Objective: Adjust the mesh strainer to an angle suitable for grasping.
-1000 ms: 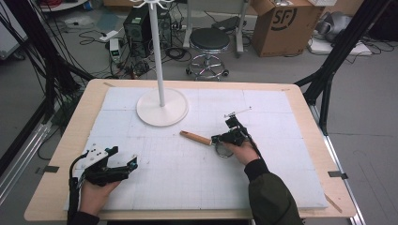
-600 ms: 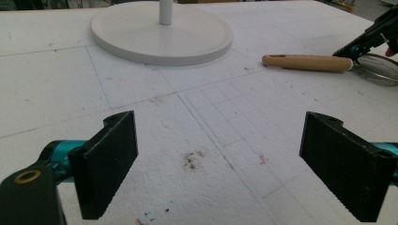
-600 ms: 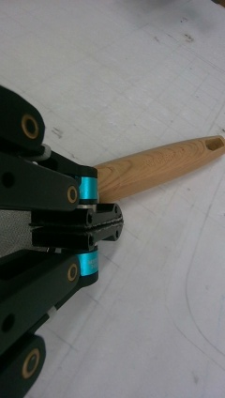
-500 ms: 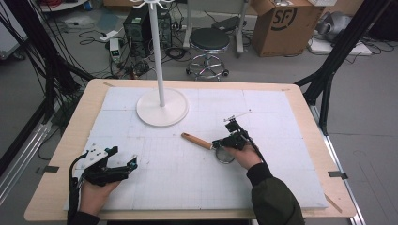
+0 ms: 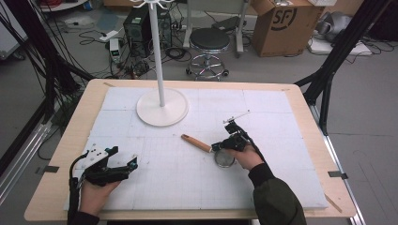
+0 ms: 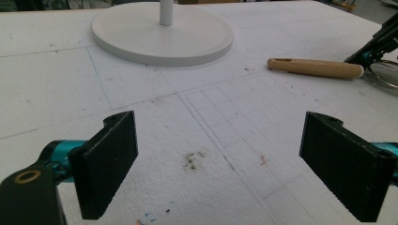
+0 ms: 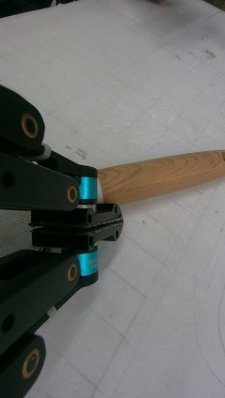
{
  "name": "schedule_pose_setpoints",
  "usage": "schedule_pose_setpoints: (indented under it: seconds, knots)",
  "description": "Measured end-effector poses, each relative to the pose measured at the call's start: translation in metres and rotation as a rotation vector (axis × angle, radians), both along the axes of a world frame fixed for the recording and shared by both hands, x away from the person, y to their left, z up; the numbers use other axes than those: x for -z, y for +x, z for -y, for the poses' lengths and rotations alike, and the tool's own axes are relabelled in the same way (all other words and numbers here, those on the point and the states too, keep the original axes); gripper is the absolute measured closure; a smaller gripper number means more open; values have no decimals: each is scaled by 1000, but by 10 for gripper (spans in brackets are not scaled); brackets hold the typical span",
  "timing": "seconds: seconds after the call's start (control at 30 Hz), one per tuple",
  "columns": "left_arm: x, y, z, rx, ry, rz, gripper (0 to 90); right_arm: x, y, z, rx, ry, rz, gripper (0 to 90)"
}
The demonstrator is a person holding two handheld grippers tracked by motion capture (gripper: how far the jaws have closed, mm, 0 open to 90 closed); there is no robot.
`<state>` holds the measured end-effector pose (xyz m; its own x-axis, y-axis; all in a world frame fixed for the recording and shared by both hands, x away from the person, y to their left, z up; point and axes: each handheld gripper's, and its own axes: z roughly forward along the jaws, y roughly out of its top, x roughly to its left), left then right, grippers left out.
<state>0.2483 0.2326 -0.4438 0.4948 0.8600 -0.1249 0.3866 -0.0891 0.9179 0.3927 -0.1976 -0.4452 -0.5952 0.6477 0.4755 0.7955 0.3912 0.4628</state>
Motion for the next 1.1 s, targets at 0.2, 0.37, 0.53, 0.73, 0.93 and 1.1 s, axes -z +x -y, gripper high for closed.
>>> schedule_pose_setpoints:
  seconds: [0.2, 0.37, 0.53, 0.73, 0.93, 1.1]
  knots:
    - [0, 0, -1, -2, -2, -1, 123, -8, 2, 3, 38, 66, 61, 658]
    - [0, 0, 0, 0, 2, 0, 123, -11, 2, 0, 25, 111, 78, 570]
    - [0, 0, 1, 1, 3, -2, 122, -6, 0, -13, -19, 88, 69, 515]
    - [0, 1, 1, 4, 1, -1, 123, -6, -1, -20, -33, 91, 79, 532]
    - [1, 1, 1, 4, -1, -2, 123, -8, -1, -18, -30, 92, 81, 522]
    - [0, 3, 2, 5, -4, -2, 123, -8, -1, -19, -41, 95, 84, 516]
